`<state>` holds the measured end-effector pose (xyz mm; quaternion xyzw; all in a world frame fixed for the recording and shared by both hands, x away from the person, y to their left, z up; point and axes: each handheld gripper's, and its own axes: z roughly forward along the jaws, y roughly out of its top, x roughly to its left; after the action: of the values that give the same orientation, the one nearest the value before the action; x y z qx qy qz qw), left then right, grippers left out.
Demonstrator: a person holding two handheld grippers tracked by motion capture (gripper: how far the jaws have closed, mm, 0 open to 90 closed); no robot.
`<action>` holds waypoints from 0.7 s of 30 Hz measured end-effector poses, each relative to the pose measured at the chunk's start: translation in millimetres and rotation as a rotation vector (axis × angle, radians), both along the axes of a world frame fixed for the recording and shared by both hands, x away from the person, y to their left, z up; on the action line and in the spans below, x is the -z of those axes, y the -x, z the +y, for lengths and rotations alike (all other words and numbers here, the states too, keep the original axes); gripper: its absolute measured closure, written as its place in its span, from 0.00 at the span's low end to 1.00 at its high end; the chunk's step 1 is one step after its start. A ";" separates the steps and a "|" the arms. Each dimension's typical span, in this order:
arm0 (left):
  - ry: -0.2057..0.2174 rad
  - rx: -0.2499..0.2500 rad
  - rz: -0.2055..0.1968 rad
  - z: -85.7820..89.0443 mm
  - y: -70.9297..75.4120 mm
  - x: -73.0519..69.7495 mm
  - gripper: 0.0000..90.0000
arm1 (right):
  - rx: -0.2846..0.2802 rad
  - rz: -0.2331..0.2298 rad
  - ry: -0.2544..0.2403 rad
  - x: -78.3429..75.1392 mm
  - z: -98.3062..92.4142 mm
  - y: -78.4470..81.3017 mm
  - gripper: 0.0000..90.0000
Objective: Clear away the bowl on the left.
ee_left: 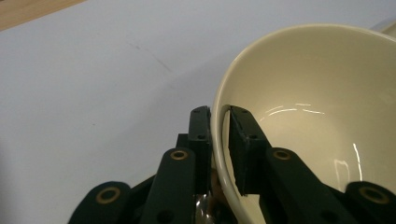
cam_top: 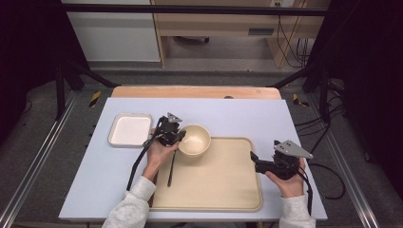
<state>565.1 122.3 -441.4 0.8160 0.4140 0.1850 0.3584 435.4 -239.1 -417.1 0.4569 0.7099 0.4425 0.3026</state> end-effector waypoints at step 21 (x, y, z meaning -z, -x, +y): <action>0.118 -0.005 -0.178 48.6 42.5 -47.2 0.56 | 0.006 0.000 0.006 0.2 -0.4 -0.2 0.06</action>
<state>522.6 170.8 -394.1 0.7729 0.3928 0.2330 0.4404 435.7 -239.6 -417.3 0.4581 0.7099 0.4395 0.3051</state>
